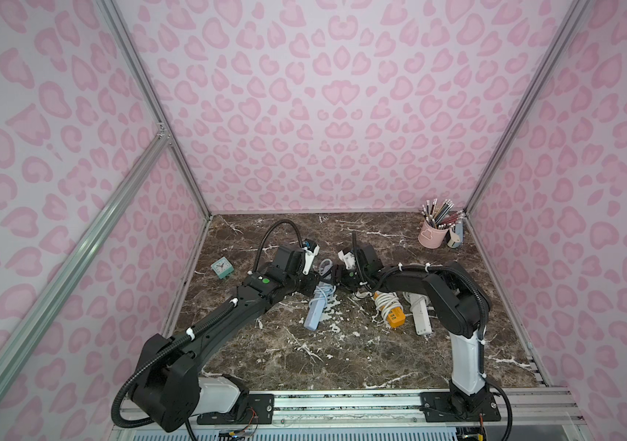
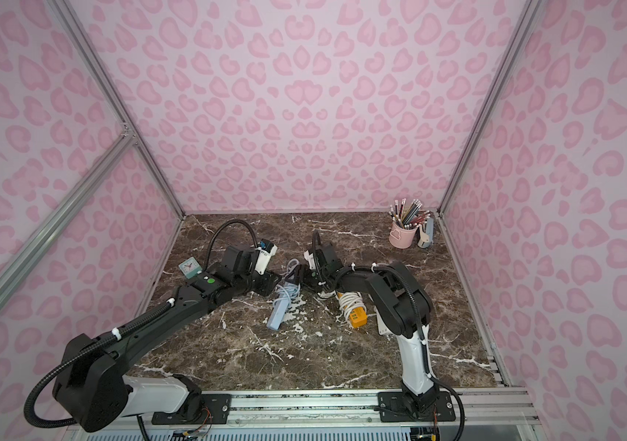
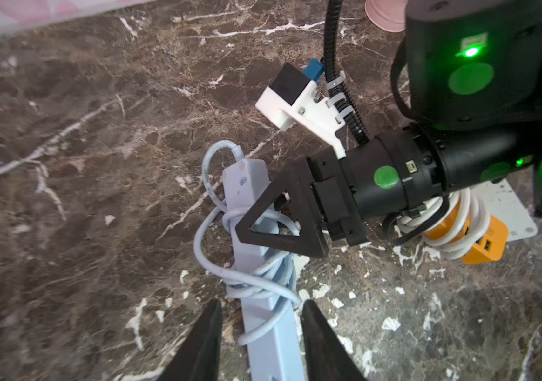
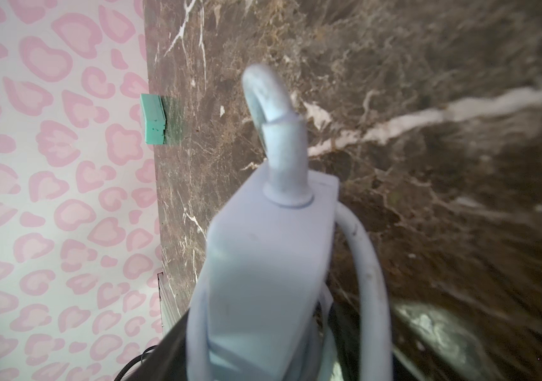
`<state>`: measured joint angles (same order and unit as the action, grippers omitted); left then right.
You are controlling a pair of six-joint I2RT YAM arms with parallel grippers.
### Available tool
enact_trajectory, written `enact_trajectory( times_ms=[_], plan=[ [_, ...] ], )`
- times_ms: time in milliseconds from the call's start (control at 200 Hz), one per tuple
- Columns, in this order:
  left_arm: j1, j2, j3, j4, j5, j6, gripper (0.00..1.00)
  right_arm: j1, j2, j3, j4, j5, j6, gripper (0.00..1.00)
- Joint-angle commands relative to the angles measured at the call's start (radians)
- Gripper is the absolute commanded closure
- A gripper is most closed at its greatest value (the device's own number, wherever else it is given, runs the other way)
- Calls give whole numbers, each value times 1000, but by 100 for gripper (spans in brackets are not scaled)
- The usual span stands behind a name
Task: Wrap the cord around the power strip
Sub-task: Place the power strip at the center of the board, then adjust the power strip at the center of the board.
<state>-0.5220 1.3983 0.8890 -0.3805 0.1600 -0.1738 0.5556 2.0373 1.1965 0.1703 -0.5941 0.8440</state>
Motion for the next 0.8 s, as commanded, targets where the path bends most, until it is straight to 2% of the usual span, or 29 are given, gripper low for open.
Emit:
enact_trajectory(
  times_ms=[0,120,365,395,595,795],
  plan=[
    [5,37,-30,211,141,-85,61,-3,-21,23,-58,28,-35,32],
    [5,77,-75,288,161,-117,62,-13,-40,41,-115,57,-52,26],
    [4,188,-90,300,91,-104,63,-25,-71,82,-211,94,-93,22],
    [4,202,-88,299,82,-102,68,-27,-74,86,-220,99,-97,22],
    [3,283,-77,303,58,-118,72,-39,-106,100,-269,133,-127,19],
    [0,265,-79,280,32,-116,73,-68,-151,121,-385,233,-217,14]
  ],
)
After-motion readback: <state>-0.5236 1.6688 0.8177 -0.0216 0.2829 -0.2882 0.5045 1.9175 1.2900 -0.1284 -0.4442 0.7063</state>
